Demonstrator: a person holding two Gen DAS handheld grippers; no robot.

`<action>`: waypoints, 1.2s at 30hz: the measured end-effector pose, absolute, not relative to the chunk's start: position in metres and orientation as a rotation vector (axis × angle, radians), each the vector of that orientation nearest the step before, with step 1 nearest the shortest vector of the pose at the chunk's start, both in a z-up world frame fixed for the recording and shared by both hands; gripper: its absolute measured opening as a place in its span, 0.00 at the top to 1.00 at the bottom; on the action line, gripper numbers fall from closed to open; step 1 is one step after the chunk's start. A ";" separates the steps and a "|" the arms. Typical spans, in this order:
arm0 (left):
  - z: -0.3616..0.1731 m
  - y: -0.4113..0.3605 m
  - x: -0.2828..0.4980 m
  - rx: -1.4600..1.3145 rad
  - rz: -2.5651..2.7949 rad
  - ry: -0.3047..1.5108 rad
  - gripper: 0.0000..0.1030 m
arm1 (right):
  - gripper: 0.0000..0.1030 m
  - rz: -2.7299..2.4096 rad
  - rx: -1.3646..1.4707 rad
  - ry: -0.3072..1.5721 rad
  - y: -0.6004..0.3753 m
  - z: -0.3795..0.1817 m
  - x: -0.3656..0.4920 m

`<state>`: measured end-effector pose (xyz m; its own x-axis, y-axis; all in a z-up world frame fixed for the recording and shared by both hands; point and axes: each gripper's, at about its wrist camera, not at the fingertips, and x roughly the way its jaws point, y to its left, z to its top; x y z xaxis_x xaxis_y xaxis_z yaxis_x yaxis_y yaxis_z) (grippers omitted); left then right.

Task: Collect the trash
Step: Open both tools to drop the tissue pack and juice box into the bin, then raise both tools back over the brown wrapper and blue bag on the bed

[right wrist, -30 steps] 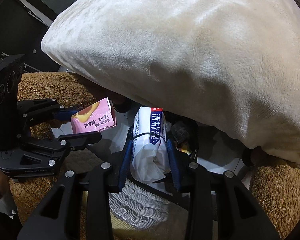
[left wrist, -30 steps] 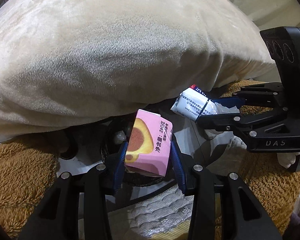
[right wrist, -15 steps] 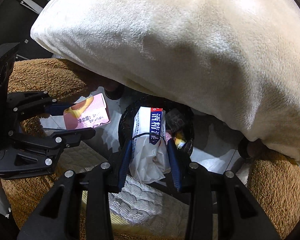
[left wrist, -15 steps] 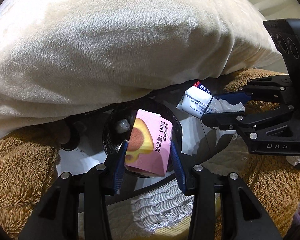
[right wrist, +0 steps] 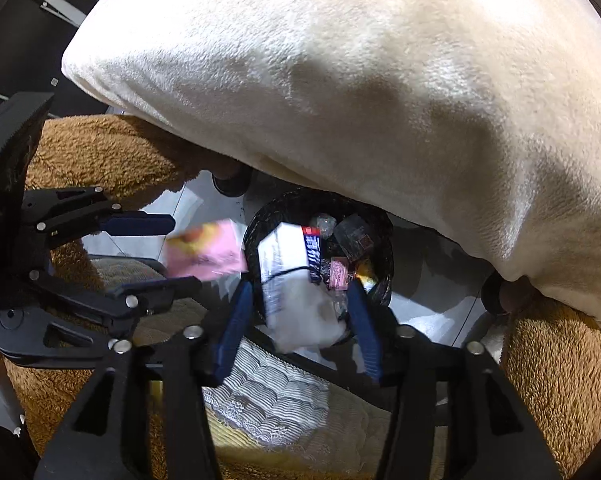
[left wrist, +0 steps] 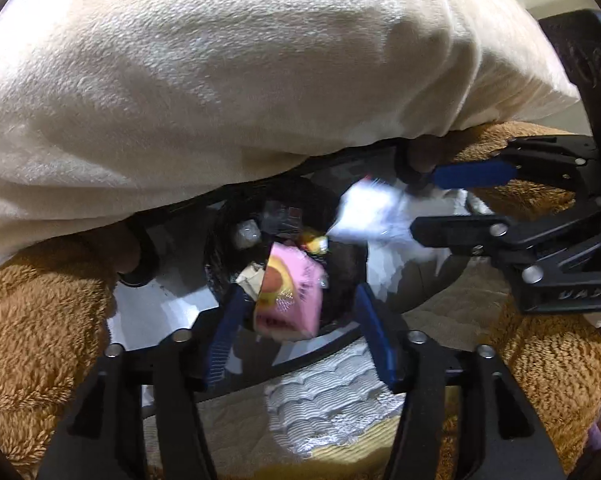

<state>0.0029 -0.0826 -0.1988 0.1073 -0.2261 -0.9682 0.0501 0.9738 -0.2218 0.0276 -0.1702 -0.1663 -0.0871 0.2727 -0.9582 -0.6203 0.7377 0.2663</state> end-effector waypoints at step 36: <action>-0.077 -0.021 0.007 -0.294 -0.179 0.928 0.15 | 0.04 0.902 -0.085 0.874 -0.197 -0.037 0.042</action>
<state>0.0070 -0.0208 -0.0768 0.5886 -0.2768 -0.7596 0.0256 0.9455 -0.3247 0.0424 -0.1972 -0.0375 0.3098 0.6494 -0.6944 -0.7147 0.6408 0.2804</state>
